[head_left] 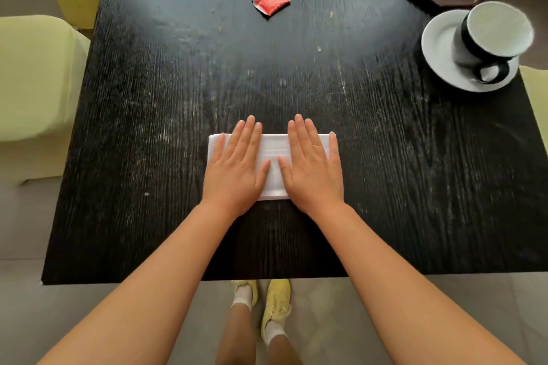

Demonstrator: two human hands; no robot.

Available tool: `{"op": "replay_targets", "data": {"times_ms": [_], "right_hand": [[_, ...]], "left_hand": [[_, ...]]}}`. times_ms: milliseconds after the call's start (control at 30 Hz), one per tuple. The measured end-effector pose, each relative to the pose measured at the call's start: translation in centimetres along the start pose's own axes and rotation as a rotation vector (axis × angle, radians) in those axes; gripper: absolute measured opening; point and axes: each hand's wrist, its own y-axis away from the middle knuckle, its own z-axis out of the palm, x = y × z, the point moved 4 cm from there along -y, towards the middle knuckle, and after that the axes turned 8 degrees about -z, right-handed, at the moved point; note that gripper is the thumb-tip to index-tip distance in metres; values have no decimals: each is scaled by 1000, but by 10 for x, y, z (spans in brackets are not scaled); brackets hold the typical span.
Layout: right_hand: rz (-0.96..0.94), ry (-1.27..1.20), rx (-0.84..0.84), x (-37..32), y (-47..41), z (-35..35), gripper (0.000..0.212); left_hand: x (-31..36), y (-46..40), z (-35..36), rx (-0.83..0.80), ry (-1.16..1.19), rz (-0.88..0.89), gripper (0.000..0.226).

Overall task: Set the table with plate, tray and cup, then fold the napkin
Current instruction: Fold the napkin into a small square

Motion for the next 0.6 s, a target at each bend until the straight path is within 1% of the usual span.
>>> {"op": "replay_targets", "data": {"times_ms": [100, 233, 433, 533, 600], "right_hand": [[74, 19, 21, 19, 6, -1, 67], [192, 23, 40, 44, 16, -5, 67], [201, 9, 0, 43, 15, -11, 67], [235, -56, 31, 46, 19, -17, 67], [291, -79, 129, 48, 28, -25, 63]], "left_hand": [[-19, 7, -3, 40, -54, -96, 67], [-28, 13, -4, 40, 12, -154, 68], [-27, 13, -8, 21, 45, -193, 75], [-24, 18, -19, 137, 101, -283, 73], [-7, 22, -22, 188, 115, -202, 71]]}}
